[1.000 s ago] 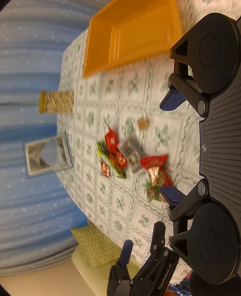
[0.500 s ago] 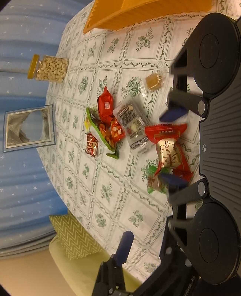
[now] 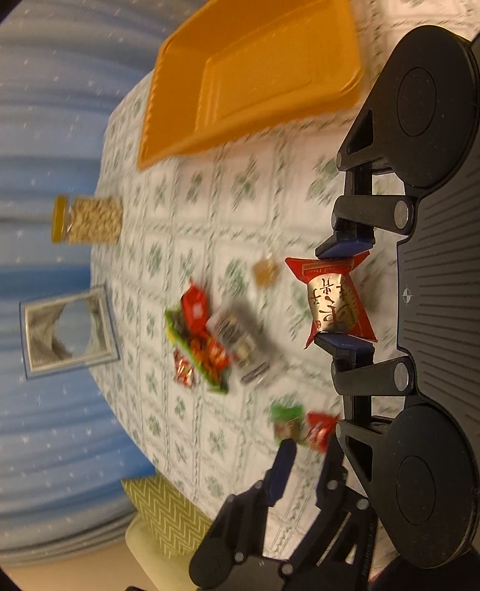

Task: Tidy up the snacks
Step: 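Carry both candies over the orange tray while the left tool opens, dropping its candy inside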

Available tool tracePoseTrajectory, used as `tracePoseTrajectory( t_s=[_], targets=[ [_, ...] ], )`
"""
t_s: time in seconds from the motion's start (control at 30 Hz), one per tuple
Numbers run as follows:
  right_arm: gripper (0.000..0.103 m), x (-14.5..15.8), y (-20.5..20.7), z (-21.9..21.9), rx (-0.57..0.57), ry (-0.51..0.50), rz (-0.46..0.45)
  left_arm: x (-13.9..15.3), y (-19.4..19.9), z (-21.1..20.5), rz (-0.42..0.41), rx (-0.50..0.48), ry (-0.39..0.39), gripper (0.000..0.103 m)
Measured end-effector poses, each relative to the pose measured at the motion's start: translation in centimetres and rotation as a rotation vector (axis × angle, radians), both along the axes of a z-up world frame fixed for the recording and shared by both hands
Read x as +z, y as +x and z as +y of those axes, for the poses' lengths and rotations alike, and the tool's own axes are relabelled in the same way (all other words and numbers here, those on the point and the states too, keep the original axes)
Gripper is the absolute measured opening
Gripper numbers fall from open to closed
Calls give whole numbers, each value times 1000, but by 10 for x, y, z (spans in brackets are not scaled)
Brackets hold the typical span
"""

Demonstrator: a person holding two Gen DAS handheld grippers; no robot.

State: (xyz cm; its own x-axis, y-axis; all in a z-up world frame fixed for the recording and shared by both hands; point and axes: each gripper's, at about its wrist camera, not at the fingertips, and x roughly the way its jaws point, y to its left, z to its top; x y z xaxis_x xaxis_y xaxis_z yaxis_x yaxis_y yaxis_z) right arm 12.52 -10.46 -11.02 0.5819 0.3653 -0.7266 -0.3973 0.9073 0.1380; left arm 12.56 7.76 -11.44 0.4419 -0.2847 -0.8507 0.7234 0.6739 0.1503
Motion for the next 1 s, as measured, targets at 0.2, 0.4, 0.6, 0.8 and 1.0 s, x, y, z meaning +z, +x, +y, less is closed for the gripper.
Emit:
tracePoseTrajectory(
  t_s=[0.2,0.4,0.6,0.8,1.0],
  targets=[
    [43,-1,-10,-17,-36,5,17,-5,5,-9,32,1,40,20],
    [43,12,-13,-32,-65,25,-4,1,1,-12,42,94,0,16],
    [43,37,-18,-58,-121,51,-58,32,1,-36,17,226,-127,16],
    [43,65,-10,-107,-244,61,-104,70,16,-89,-25,303,-293,16],
    [43,73,9,-156,-343,37,-112,87,36,-149,-46,297,-380,16]
  ],
)
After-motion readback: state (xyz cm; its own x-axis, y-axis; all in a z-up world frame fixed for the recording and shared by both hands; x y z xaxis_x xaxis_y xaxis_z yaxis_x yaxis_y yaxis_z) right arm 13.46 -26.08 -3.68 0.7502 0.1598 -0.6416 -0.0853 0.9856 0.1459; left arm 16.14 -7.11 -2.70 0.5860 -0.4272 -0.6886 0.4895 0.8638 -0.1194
